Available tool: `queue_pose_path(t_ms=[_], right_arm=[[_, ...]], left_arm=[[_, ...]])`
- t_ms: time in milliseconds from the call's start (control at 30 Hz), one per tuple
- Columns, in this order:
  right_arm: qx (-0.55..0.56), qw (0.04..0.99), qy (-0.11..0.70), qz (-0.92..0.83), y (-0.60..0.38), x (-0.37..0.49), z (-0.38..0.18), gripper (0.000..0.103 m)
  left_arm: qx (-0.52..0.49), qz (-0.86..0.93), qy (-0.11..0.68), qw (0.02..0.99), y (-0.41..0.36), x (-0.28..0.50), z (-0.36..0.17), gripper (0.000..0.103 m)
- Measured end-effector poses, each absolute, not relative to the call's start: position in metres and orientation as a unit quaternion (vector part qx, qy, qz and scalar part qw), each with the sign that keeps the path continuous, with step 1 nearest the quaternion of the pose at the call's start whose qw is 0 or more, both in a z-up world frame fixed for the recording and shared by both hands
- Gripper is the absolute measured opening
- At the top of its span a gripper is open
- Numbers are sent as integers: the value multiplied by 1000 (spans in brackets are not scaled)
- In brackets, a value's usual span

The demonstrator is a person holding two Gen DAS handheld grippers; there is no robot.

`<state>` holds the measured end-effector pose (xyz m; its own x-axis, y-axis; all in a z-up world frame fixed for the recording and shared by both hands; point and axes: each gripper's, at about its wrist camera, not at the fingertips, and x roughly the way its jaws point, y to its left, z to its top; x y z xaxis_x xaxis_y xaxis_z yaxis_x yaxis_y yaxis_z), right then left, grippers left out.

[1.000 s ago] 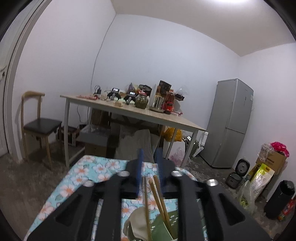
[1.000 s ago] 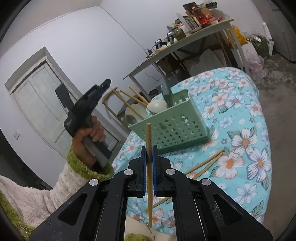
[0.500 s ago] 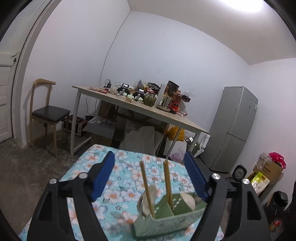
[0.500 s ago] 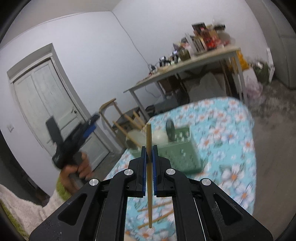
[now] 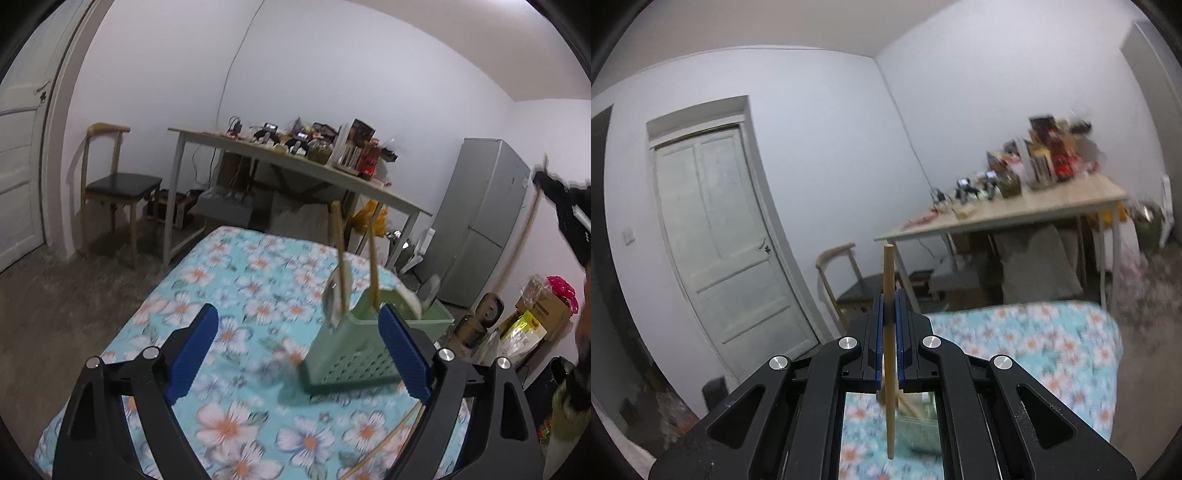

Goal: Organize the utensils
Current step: 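Lower the right gripper's chopstick into the holder and open the right gripper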

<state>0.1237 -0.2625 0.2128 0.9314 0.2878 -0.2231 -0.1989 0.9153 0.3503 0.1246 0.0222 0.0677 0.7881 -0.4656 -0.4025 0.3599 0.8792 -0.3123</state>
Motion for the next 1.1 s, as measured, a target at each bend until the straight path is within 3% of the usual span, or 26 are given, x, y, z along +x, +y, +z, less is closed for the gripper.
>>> queue_pose_path(t_ms=[267, 667, 833, 1100], right_arm=[[103, 979, 130, 117, -236, 178, 211, 4], [29, 976, 202, 77, -209, 204, 142, 6], [36, 977, 202, 64, -217, 188, 141, 34], [102, 976, 191, 42, -254, 146, 150, 59]], left_arm=[[-115, -209, 247, 939, 37, 121, 58, 86], [-119, -204, 249, 939, 42, 127, 55, 86], [-119, -207, 253, 937, 38, 130, 53, 86], [-114, -215, 256, 936, 29, 130, 53, 86]])
